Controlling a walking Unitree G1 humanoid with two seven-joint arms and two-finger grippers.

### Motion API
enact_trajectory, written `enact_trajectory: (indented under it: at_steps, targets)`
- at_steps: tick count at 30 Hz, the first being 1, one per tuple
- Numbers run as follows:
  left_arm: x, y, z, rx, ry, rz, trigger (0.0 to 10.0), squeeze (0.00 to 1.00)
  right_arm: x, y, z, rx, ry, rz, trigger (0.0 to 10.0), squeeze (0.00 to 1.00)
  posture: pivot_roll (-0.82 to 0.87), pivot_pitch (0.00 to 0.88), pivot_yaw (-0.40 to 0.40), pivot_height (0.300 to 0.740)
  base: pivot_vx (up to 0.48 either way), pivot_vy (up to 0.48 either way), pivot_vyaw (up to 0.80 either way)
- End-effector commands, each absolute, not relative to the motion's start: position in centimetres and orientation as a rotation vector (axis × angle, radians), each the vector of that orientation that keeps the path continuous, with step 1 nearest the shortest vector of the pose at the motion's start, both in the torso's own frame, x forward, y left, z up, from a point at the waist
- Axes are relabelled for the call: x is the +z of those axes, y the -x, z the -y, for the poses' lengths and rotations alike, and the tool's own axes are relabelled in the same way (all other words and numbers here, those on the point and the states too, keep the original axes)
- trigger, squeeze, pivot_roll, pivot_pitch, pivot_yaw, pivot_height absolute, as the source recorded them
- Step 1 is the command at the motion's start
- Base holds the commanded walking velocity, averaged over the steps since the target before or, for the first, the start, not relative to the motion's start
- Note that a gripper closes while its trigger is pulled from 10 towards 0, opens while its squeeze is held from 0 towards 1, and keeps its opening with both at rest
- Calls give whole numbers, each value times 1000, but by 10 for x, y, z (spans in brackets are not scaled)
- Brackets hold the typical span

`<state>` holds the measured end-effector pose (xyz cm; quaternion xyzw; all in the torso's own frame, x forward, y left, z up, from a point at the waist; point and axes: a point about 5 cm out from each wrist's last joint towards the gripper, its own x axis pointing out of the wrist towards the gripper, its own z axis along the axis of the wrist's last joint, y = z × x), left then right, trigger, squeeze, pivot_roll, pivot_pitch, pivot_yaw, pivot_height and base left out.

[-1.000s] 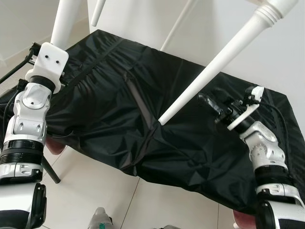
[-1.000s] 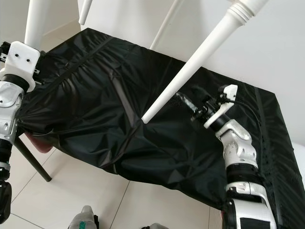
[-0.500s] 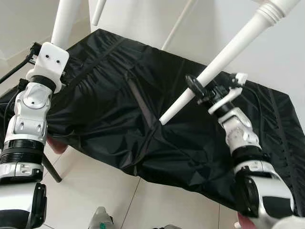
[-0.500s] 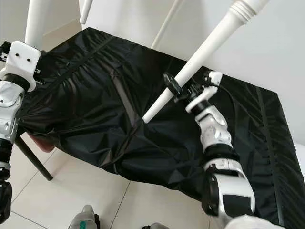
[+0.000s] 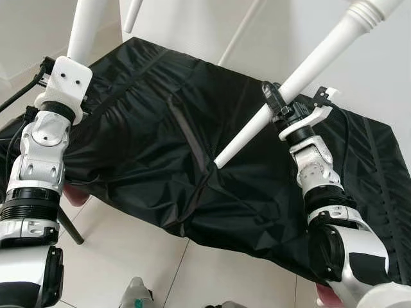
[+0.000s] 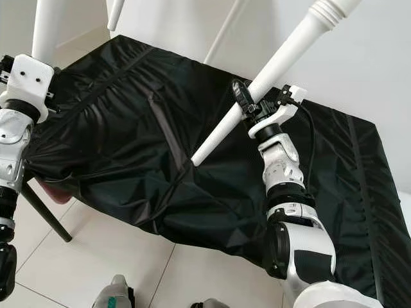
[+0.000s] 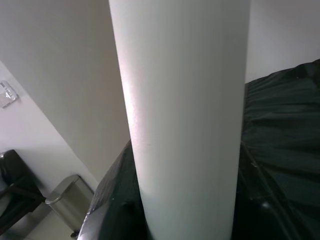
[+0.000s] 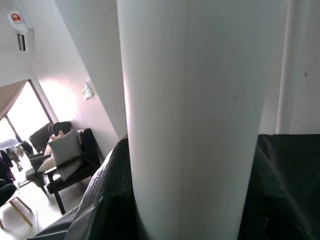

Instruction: Building children table

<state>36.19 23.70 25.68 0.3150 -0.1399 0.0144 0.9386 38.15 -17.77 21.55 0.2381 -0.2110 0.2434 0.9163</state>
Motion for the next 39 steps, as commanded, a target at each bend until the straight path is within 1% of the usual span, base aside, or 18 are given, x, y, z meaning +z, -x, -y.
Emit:
enact_trajectory:
  at_steps: [1, 3, 4, 8, 10, 14, 15, 18, 20, 25, 27, 29, 32, 34, 35, 36, 38, 39]
  targets:
    - [279, -361, -214, -13, -713, 397, 10000, 0, 251, -376, 175, 527, -449, 645, 0, 0, 55, 0, -75, 740, 0, 0, 0]
    - [279, -361, -214, -13, -713, 397, 10000, 0, 251, -376, 175, 527, -449, 645, 0, 0, 55, 0, -75, 740, 0, 0, 0]
    - [286, -360, -215, -4, -710, 419, 10000, 0, 265, -374, 178, 506, -415, 724, 0, 0, 53, 0, -68, 740, 0, 0, 0]
    - [299, -358, -214, 12, -687, 470, 10000, 0, 281, -370, 179, 491, -373, 812, 0, 0, 51, 0, -61, 740, 0, 0, 0]
    - [314, -354, -212, 23, -653, 532, 10000, 0, 294, -365, 177, 493, -300, 873, 0, 0, 50, 0, -58, 740, 0, 0, 0]
    - [318, -352, -212, 30, -645, 549, 10000, 0, 298, -364, 176, 493, -270, 891, 0, 0, 50, 0, -57, 740, 0, 0, 0]
    - [327, -347, -211, 39, -626, 592, 10000, 0, 305, -360, 172, 514, -232, 930, 0, 0, 51, 0, -52, 740, 0, 0, 0]
    - [336, -341, -210, 48, -611, 633, 10000, 0, 313, -354, 168, 539, -199, 974, 0, 0, 53, 0, -53, 740, 0, 0, 0]
    - [348, -330, -208, 56, -590, 689, 10000, 0, 324, -345, 163, 569, -158, 1047, 0, 0, 59, 0, -56, 740, 0, 0, 0]
    - [355, -325, -210, 72, -572, 718, 10000, 0, 334, -339, 159, 591, -111, 1091, 0, 0, 59, 0, -52, 740, 0, 0, 0]
    - [354, -324, -209, 75, -555, 719, 10000, 0, 342, -332, 149, 644, -54, 1119, 0, 0, 54, 0, -51, 740, 0, 0, 0]
    - [352, -326, -208, 78, -538, 708, 10000, 0, 343, -328, 141, 685, -21, 1124, 0, 0, 51, 0, -49, 740, 0, 0, 0]
    - [351, -326, -207, 79, -534, 706, 10000, 0, 343, -327, 139, 692, -16, 1124, 0, 0, 51, 0, -49, 740, 0, 0, 0]
    - [343, -330, -204, 61, -533, 654, 10000, 0, 331, -329, 135, 711, 26, 1073, 0, 0, 44, 0, -47, 740, 0, 0, 0]
    - [343, -330, -204, 61, -533, 654, 10000, 0, 331, -329, 135, 711, 26, 1073, 0, 0, 44, 0, -47, 740, 0, 0, 0]
    - [334, -333, -201, 42, -535, 625, 10000, 0, 318, -334, 134, 709, 35, 1016, 0, 0, 45, 0, -51, 740, 0, 0, 0]
    - [328, -335, -198, 31, -539, 606, 10000, 0, 308, -337, 134, 705, 37, 970, 0, 0, 43, 0, -51, 740, 0, 0, 0]
    - [320, -338, -197, 22, -527, 587, 10000, 0, 295, -341, 134, 703, 47, 917, 6078, 0, 41, 0, -51, 740, 0, 0, 0]
